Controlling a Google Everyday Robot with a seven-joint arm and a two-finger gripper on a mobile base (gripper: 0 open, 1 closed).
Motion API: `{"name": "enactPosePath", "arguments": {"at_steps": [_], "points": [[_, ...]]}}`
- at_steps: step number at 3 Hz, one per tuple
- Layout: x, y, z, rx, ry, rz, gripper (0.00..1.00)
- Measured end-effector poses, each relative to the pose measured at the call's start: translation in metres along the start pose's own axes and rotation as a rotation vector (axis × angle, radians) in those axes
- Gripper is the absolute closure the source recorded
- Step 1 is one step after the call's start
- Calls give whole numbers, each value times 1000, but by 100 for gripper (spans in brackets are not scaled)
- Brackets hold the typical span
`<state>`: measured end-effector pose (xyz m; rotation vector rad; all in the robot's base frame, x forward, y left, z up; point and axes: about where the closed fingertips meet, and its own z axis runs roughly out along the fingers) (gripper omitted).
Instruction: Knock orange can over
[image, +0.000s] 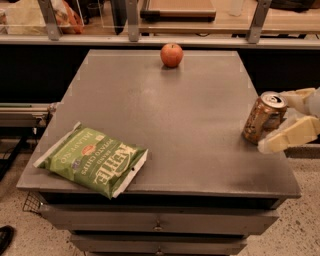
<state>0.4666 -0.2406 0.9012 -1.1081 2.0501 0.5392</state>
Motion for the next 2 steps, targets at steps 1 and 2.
{"name": "enactPosePath", "arguments": {"at_steps": [1, 2], "points": [[-16, 9, 28, -19, -112, 44, 0], [-55, 28, 61, -17, -200, 86, 0]]}}
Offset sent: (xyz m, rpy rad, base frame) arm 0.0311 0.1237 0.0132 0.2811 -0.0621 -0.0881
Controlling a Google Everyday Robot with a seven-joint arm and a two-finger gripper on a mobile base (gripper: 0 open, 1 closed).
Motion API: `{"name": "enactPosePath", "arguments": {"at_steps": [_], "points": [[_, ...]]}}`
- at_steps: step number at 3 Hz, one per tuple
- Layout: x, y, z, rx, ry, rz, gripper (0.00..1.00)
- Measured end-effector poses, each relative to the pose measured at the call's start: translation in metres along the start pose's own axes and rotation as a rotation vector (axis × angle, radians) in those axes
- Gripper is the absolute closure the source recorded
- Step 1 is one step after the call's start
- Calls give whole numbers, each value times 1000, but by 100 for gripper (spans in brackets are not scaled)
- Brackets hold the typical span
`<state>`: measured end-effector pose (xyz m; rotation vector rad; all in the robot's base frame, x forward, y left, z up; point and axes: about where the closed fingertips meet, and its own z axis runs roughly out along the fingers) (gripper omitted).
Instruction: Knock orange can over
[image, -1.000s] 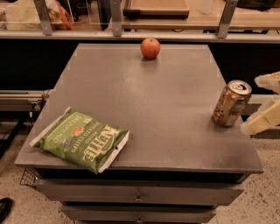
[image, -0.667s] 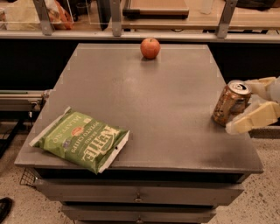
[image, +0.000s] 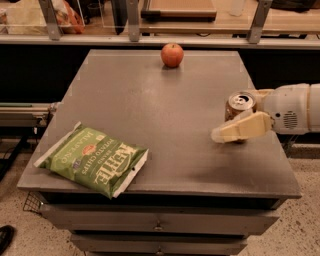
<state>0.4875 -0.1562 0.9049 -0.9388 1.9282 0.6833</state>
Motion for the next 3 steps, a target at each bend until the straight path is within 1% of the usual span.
{"name": "enactPosePath", "arguments": {"at_steps": [1, 2, 3], "points": [[-39, 32, 37, -27, -50, -3, 0], [-62, 62, 71, -78, -67, -17, 0], [-65, 69, 81, -100, -75, -32, 0]]}}
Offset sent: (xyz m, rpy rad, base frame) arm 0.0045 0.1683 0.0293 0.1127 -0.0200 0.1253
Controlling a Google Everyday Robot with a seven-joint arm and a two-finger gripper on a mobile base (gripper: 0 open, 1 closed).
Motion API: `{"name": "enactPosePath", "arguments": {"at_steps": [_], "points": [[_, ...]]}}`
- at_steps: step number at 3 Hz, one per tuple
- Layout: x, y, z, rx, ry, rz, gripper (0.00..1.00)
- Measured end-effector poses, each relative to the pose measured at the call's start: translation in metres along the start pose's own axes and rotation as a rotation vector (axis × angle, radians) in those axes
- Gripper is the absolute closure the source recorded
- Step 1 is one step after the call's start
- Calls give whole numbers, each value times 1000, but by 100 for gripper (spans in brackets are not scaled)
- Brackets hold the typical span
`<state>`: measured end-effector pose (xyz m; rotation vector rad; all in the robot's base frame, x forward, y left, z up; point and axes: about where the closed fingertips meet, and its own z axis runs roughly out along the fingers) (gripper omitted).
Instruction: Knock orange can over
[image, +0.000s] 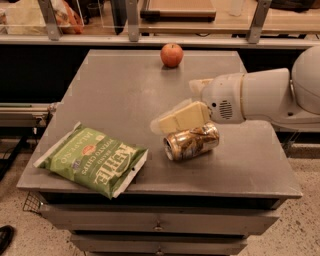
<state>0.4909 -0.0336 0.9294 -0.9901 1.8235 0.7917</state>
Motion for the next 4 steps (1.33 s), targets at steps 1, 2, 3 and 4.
{"name": "enactPosePath", "arguments": {"at_steps": [1, 2, 3, 4], "points": [[3, -8, -11, 7, -12, -16, 0], [13, -48, -55, 42, -22, -64, 0], [18, -97, -115, 103, 4, -124, 0], [20, -136, -179, 170, 86, -165, 0]]}}
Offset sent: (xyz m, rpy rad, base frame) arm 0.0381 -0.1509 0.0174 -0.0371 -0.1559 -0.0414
